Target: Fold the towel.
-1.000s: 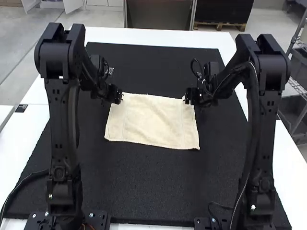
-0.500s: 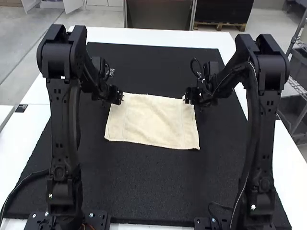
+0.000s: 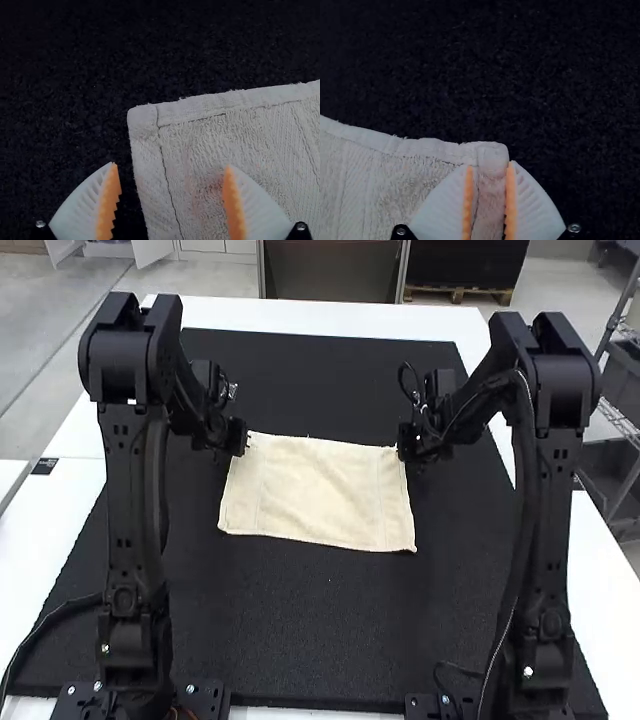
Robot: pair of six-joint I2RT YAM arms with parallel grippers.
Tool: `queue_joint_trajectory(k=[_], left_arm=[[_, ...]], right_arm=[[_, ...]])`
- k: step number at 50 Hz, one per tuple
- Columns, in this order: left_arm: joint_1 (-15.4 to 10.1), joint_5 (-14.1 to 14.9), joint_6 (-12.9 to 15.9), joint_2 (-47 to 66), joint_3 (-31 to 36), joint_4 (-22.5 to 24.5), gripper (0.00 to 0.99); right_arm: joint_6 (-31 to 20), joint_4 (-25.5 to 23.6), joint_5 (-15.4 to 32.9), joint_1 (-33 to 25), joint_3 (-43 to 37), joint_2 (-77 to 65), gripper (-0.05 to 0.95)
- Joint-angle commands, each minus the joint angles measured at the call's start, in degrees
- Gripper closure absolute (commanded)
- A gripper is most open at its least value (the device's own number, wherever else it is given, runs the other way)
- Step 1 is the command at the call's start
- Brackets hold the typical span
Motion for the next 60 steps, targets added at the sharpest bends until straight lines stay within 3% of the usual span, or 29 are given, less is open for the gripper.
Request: queue_joint_trajectory(k=[1,4,26,46,60], left_arm=[[-0.17,0.74,-0.17,1.44,0.95,-0.33,0.82],[-0.08,0.74,0.01,1.44,0.95,-0.25,0.975],[0.09,2.33,0.19,-0.59,1.13,0.81,0.974],[0.53,6.28,0.19,-5.24,-0.45,-2.27,0.979],[1.94,7.33,0.8,-8.41,-2.21,-4.11,0.979]], right_arm=[[0.95,-0.5,-4.71,1.42,0.39,1.62,0.92],[0.95,-0.5,-4.97,1.33,0.3,1.7,0.92],[2.36,-0.76,-8.93,-0.16,0.65,-0.49,0.92],[2.98,-1.47,-10.25,-2.63,-0.05,-6.12,0.92],[2.98,-2.87,-10.68,-4.12,-1.19,-9.72,0.92]])
